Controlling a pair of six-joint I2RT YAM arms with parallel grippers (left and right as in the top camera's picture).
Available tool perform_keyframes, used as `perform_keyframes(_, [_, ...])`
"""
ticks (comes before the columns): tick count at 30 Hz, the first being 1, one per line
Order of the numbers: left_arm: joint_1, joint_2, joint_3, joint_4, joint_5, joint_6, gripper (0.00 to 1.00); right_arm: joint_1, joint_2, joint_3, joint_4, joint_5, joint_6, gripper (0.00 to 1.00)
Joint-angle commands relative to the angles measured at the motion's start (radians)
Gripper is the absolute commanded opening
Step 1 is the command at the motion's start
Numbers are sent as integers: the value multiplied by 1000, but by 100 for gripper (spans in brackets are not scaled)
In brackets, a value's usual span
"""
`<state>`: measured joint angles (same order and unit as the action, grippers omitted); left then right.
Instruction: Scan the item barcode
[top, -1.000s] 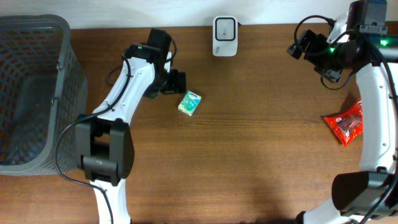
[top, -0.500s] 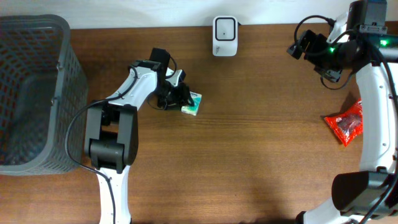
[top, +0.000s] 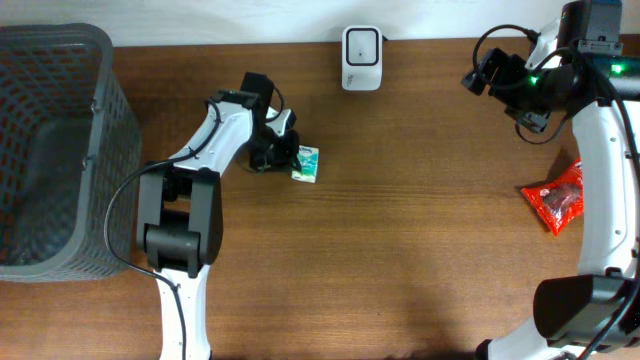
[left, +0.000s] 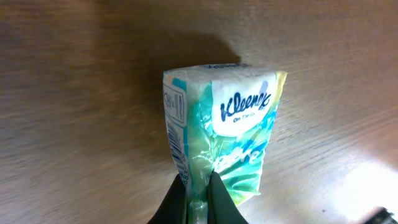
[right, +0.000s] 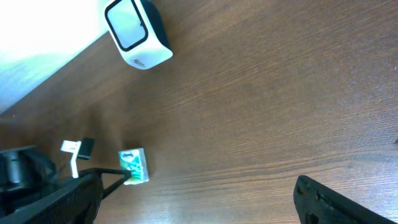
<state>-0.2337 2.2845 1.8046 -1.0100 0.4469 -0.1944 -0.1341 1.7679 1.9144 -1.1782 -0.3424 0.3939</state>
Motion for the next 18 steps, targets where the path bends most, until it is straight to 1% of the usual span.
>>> perform_keyframes(1, [-48,15,153,-82,-242,9,0,3,3,2,0,-1,7,99])
perform_keyframes(3, [-83,15,194,-109,-390,8,0,3,3,2,0,-1,7,98])
perform_keyframes(7, [-200,25,207,-103,-760,-14,0,3,3,2,0,-1,7,98])
perform_keyframes(10, [-275,55,207,-87,-918,-29,0,3,3,2,0,-1,7,98])
perform_keyframes(12, [-319,74,207,-77,-958,-29,2,3,3,2,0,-1,7,98])
perform_keyframes(13, [-337,80,206,-74,-961,-29,4,3,3,2,0,-1,7,99])
perform_keyframes(15, [-360,89,206,-71,-961,-29,5,3,3,2,0,-1,7,98])
perform_keyframes(18, [-382,89,206,-71,-960,-29,16,3,3,2,0,-1,7,98])
